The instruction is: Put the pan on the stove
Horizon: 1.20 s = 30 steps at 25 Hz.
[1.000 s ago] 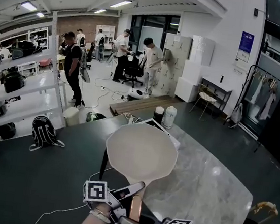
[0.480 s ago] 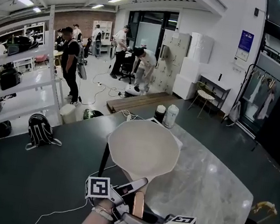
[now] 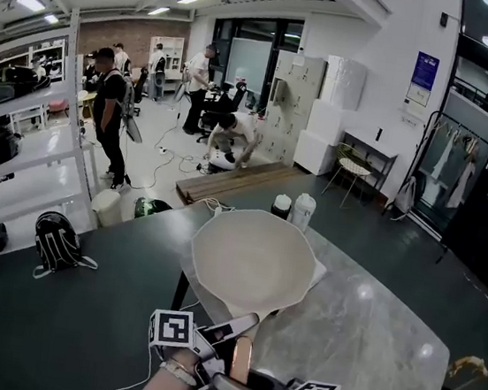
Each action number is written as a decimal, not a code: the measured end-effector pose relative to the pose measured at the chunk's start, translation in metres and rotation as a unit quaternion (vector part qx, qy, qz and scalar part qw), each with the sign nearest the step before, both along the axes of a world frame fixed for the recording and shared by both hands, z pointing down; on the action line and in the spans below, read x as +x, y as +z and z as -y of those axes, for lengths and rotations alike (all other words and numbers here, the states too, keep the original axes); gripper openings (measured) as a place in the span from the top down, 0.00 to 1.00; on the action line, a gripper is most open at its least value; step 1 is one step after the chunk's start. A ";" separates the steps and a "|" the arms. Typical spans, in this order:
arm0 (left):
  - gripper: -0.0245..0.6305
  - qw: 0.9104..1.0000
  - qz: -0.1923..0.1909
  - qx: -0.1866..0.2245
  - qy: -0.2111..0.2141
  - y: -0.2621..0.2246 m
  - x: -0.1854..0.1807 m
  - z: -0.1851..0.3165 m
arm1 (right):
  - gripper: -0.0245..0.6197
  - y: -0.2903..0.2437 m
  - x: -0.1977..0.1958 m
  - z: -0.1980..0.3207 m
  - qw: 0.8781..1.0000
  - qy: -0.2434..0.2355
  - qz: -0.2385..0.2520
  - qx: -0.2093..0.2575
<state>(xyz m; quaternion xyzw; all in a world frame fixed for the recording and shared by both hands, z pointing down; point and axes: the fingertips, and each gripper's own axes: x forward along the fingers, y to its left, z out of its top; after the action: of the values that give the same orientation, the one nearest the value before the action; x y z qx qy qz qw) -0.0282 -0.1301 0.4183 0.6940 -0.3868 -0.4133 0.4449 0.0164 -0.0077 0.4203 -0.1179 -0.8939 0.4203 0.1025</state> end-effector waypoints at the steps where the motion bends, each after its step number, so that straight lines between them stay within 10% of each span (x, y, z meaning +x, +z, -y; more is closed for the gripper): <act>1: 0.57 1.000 0.000 -0.001 0.008 0.000 -0.005 0.006 | 0.61 0.000 -0.007 0.005 1.000 0.008 0.000 -0.001; 30: 0.57 0.991 0.001 -0.053 0.125 0.024 -0.084 0.111 | 0.61 0.011 -0.117 0.104 0.992 0.121 -0.006 -0.040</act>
<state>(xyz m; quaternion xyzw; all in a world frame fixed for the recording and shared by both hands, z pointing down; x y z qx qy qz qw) -0.1125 -0.2413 0.4427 0.7125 -0.3190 -0.3331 0.5288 -0.1008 -0.1114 0.4312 -0.0105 -0.8835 0.4654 0.0520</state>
